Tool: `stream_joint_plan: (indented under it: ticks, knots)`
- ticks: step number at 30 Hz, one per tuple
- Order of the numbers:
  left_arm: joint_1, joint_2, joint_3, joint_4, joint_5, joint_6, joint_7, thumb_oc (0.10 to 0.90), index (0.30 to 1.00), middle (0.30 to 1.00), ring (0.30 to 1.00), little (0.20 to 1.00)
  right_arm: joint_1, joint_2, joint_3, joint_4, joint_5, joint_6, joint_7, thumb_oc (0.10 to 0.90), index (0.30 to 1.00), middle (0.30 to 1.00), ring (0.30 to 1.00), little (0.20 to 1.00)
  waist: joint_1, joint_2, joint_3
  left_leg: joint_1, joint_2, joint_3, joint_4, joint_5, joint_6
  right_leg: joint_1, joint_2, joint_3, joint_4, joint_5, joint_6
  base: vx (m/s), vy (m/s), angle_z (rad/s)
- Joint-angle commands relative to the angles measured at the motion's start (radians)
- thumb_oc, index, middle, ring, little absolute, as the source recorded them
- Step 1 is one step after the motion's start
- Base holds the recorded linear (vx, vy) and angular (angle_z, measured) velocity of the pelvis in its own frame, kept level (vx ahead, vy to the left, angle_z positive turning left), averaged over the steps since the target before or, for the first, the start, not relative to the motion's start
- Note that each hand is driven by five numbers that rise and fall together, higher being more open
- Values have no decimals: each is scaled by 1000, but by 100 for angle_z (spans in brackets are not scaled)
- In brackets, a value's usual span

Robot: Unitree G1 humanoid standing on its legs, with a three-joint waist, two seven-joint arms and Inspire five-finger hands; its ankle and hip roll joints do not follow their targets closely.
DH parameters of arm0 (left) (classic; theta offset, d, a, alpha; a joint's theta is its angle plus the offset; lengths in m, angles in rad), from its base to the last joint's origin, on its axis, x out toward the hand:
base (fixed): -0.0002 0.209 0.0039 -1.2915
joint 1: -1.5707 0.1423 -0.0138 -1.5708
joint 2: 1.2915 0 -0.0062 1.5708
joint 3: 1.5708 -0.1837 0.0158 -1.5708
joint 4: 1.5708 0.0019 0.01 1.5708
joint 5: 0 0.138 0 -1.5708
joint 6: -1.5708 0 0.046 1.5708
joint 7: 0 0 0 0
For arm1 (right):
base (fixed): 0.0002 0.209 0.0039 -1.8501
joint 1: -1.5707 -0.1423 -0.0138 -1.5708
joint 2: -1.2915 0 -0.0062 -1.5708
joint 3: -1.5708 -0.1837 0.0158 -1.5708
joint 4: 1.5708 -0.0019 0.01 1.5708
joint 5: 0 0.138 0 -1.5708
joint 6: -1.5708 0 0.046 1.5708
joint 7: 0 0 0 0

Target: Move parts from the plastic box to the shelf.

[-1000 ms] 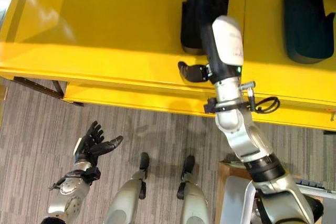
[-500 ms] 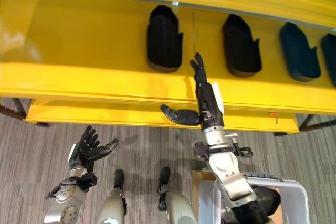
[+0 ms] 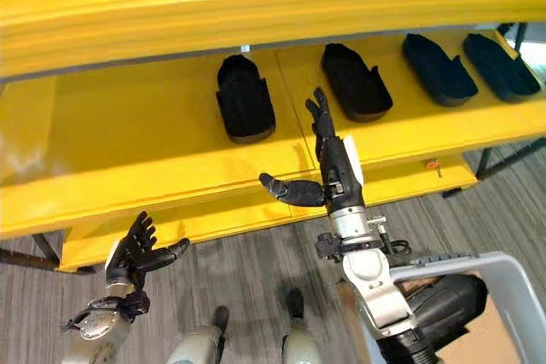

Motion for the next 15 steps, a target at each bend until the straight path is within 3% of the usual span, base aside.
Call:
stream_joint_plan:
  ticks: [1,2,3,4,5,6,7,9,10,11,15]
  knots:
    - [-39,44,24,-116,71,-105,-10,900,1000,1000,1000,1000,-95,-8,-39,-97,8,-91,-10,900,1000,1000,1000,1000,-6,-9,-57,111,14,55,-157,12,-2,-37,-50,14,-6,34,113,-167,238,-49]
    - [-45,49,24,-123,79,-107,-1,900,1000,1000,1000,1000,-105,-4,-35,-91,3,-88,-14,900,1000,1000,1000,1000,-8,-5,-44,111,22,81,-152,6,3,-46,-45,-7,0,43,111,-195,208,-55]
    - [-46,44,31,-121,70,-107,3,900,1000,1000,1000,1000,-118,1,-25,-85,5,-81,-10,900,1000,1000,1000,1000,1,12,-30,104,38,112,-154,24,14,-53,-34,-81,65,-37,85,-194,207,-63]
    - [-46,44,31,-121,70,-107,3,900,1000,1000,1000,1000,-118,1,-25,-85,5,-81,-10,900,1000,1000,1000,1000,1,11,-31,104,38,112,-155,25,14,-54,-35,-81,66,-37,85,-190,215,-74]
    - [-44,39,34,-121,64,-105,5,900,1000,1000,1000,1000,-122,6,-18,-77,12,-81,-9,900,1000,1000,1000,1000,12,24,-29,103,49,135,-158,33,21,-35,-39,-153,124,-92,64,-90,131,-57]
    - [-36,35,37,-121,57,-102,2,900,1000,1000,1000,1000,-121,8,-11,-72,19,-81,-2,900,1000,1000,1000,1000,16,29,-33,107,58,149,-165,36,23,-16,-40,-177,147,-123,50,-139,187,-90]
    - [-13,29,45,-130,35,-93,-2,900,1000,1000,1000,1000,-124,21,8,-63,32,-77,7,900,1000,1000,1000,1000,43,36,-47,115,78,188,-176,39,31,33,-57,-251,212,-181,33,-82,100,-114]
    - [-3,27,48,-133,31,-90,-2,900,1000,1000,1000,1000,-125,23,8,-65,31,-76,8,900,1000,1000,1000,1000,50,35,-53,113,85,203,-180,44,34,41,-65,-266,227,-187,31,-93,14,-153]
    - [15,30,54,-150,21,-81,-6,900,1000,1000,1000,1000,-147,28,21,-52,23,-74,7,900,1000,1000,1000,1000,78,35,-64,109,102,239,-188,47,37,80,-85,-321,242,-203,32,-154,-120,-200]
    - [24,24,56,-154,16,-78,-12,900,1000,1000,1000,1000,-154,32,26,-47,17,-73,4,900,1000,1000,1000,1000,94,22,-76,103,112,279,-196,55,28,123,-90,-355,181,-192,44,-130,-174,-168]
    - [34,3,64,-140,17,-77,-15,900,1000,1000,1000,1000,-123,29,10,-56,29,-78,2,900,1000,1000,1000,1000,83,5,-93,112,128,315,-224,70,10,131,-51,-341,88,-209,51,-19,-159,-85]
